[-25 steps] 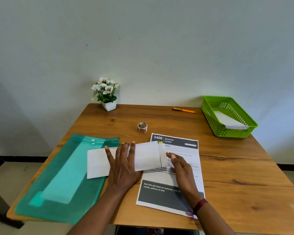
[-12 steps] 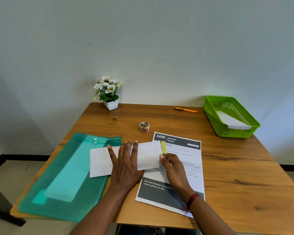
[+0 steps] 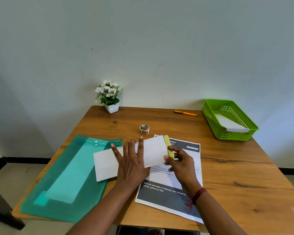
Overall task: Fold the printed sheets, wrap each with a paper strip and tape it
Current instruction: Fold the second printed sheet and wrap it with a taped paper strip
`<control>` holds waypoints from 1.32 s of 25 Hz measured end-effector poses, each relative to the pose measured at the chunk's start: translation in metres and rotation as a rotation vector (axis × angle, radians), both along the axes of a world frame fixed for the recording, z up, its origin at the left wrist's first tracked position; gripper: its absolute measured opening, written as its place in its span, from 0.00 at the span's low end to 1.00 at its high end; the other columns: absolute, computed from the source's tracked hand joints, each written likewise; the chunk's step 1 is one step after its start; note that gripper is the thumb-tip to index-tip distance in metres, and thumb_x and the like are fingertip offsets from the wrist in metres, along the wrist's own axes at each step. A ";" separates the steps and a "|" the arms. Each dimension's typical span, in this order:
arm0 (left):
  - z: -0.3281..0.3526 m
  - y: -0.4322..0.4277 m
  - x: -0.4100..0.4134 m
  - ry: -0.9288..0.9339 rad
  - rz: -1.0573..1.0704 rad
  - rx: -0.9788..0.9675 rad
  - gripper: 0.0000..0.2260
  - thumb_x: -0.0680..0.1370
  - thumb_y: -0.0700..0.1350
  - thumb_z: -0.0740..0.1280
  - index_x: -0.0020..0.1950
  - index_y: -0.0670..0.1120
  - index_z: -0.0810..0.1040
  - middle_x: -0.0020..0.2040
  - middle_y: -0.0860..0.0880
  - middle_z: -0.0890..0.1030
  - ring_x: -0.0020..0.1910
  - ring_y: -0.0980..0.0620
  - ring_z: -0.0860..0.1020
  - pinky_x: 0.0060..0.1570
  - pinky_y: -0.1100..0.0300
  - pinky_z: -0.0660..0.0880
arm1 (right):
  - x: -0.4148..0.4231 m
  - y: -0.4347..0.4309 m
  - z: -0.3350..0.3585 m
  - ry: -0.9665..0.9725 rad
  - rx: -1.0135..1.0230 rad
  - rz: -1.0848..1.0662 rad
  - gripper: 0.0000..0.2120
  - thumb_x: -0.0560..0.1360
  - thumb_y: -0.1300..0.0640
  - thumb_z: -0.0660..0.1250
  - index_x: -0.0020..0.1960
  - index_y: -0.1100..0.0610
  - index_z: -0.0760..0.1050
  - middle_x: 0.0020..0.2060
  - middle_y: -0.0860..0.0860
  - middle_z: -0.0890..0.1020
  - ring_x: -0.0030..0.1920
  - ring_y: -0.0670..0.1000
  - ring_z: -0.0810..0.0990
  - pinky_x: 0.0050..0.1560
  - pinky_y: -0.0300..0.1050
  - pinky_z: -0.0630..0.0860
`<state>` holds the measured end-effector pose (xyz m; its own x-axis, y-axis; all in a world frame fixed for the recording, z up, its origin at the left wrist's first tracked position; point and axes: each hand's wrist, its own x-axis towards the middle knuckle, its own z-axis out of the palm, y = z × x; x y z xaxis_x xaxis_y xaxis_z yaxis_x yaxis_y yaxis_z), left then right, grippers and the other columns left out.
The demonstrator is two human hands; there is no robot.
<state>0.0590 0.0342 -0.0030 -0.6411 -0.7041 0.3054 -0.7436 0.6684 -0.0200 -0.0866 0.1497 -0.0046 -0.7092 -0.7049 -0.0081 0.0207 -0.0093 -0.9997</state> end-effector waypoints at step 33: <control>0.097 0.035 -0.080 1.118 -0.156 1.377 0.05 0.77 0.38 0.65 0.44 0.45 0.80 0.44 0.45 0.83 0.42 0.49 0.79 0.38 0.56 0.75 | -0.056 0.013 0.084 -0.004 -0.295 -0.239 0.07 0.71 0.63 0.76 0.45 0.53 0.84 0.41 0.51 0.87 0.39 0.45 0.84 0.38 0.36 0.79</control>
<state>-0.0210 0.0693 0.0944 -0.6407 -0.7612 -0.1003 0.0562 -0.1768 0.9826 -0.1426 0.1623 0.0794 -0.8543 -0.4920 0.1675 -0.0133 -0.3015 -0.9534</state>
